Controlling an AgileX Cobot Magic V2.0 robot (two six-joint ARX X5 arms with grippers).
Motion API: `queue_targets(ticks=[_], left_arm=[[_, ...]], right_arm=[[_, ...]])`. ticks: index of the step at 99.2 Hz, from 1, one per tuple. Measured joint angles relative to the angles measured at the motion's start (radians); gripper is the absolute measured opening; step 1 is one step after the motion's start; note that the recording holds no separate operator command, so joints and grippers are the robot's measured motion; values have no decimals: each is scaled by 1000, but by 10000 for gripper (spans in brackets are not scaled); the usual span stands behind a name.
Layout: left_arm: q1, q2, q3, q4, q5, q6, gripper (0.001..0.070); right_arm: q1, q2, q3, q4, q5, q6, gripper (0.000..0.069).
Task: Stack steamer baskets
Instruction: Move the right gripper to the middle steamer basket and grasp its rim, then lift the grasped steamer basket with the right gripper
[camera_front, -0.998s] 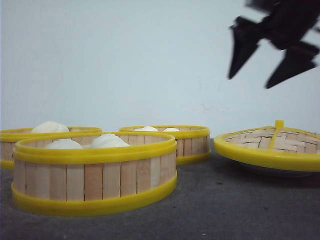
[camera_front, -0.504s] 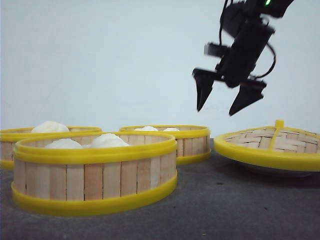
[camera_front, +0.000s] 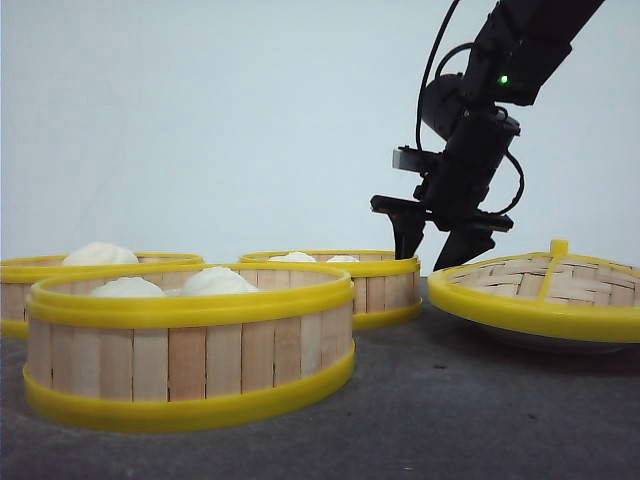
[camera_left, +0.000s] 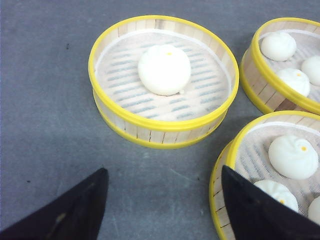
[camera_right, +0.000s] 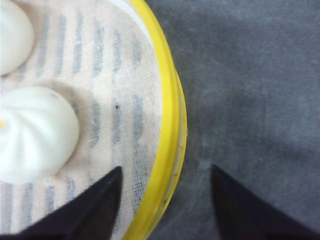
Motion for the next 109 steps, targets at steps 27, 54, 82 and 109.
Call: queue_targets(ticks=[27,54,82,109], left_arm=[[0,0,0,0,-5,3,435],[0,0,0,0,-5,3,435],[0,0,0,0,-5,3,435],[0,0,0,0,-5,3,435]], right_arm=[[10,0,3,58,14,47,36],[19,9,49,44,7,107,36],[19,9,286,-194,12,127,36],[26,9,545,-525,13,129,36]])
